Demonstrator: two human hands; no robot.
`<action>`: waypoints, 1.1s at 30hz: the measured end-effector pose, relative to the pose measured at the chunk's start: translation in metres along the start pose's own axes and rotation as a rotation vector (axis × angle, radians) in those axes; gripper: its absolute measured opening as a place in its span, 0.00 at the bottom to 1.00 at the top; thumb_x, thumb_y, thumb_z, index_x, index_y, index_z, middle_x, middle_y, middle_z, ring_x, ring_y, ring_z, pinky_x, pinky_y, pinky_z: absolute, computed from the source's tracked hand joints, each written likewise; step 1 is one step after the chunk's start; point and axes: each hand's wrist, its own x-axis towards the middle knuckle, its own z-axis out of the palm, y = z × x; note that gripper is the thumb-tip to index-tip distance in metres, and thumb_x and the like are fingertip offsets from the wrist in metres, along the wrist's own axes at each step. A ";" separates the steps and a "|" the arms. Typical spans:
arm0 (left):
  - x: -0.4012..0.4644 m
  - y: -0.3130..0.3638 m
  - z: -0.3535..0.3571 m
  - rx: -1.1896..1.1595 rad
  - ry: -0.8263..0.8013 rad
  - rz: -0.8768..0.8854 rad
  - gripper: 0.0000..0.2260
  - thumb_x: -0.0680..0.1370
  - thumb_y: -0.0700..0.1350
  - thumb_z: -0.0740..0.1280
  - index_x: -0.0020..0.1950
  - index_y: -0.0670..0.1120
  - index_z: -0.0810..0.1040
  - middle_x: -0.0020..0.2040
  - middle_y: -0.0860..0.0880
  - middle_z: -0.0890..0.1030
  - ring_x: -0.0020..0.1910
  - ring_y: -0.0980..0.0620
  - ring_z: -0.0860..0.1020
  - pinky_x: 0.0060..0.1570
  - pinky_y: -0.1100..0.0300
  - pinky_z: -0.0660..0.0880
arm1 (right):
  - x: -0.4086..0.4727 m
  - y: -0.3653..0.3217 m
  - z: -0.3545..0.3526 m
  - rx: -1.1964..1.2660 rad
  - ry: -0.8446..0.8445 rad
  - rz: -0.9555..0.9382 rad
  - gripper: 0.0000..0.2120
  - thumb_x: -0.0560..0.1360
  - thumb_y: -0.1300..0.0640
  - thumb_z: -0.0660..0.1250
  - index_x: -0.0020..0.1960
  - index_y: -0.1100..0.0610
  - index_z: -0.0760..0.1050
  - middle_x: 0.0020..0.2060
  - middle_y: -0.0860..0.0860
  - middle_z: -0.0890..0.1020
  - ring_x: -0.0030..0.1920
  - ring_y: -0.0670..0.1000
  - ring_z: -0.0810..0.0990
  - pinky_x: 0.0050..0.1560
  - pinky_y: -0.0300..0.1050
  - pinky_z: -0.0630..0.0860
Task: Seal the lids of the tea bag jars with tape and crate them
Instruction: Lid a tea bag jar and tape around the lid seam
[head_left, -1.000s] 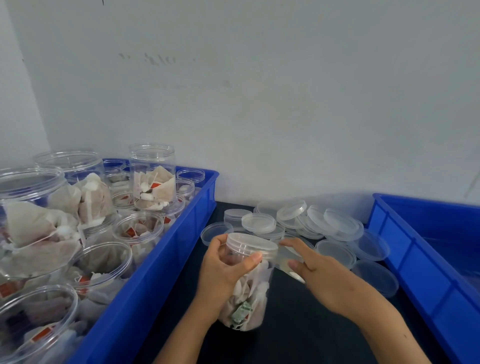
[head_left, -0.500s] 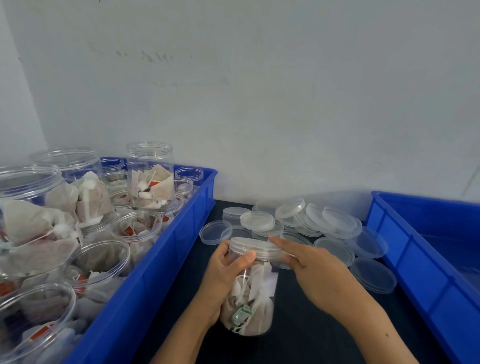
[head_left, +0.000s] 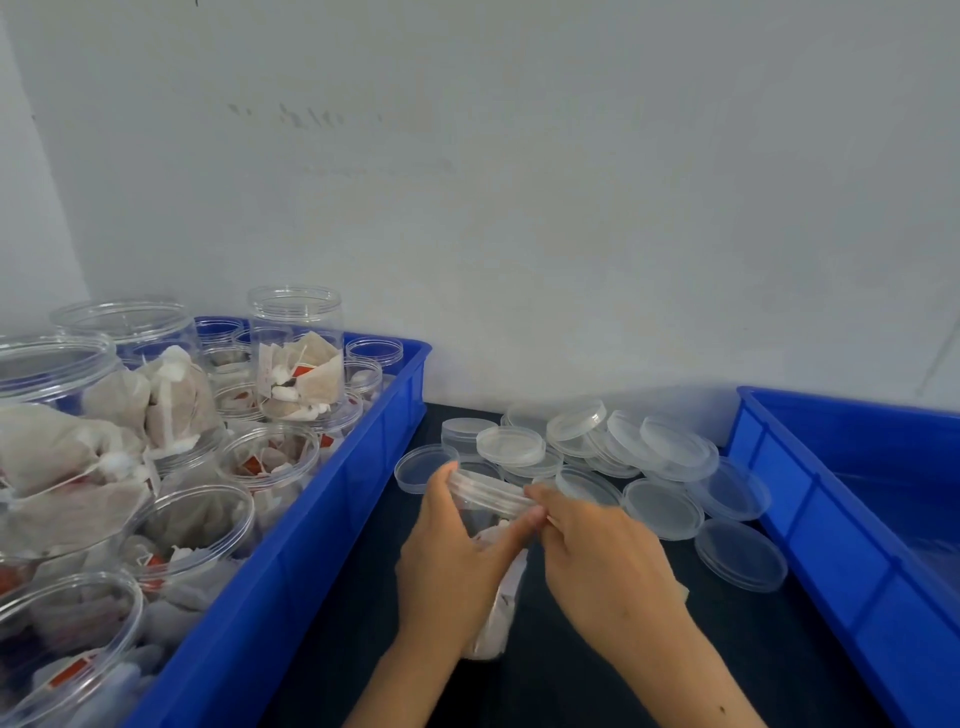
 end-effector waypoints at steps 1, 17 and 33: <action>0.003 0.000 -0.002 -0.018 -0.019 -0.037 0.43 0.54 0.78 0.61 0.65 0.60 0.66 0.56 0.61 0.77 0.54 0.61 0.76 0.48 0.63 0.73 | 0.001 0.001 -0.001 0.027 -0.021 0.001 0.19 0.83 0.50 0.52 0.73 0.40 0.62 0.54 0.48 0.82 0.54 0.51 0.80 0.53 0.46 0.75; 0.012 -0.007 -0.009 -0.497 -0.184 -0.137 0.28 0.56 0.61 0.76 0.52 0.51 0.81 0.45 0.58 0.85 0.44 0.62 0.83 0.36 0.73 0.75 | 0.008 0.029 -0.009 0.198 -0.169 0.010 0.18 0.82 0.46 0.53 0.70 0.32 0.57 0.42 0.46 0.79 0.31 0.43 0.72 0.43 0.45 0.77; -0.006 -0.002 0.002 -0.023 0.096 0.059 0.23 0.70 0.70 0.52 0.54 0.55 0.69 0.56 0.55 0.71 0.45 0.65 0.75 0.37 0.72 0.70 | 0.007 0.013 0.005 0.207 -0.041 0.020 0.18 0.83 0.48 0.53 0.72 0.39 0.64 0.56 0.47 0.82 0.54 0.51 0.79 0.57 0.48 0.75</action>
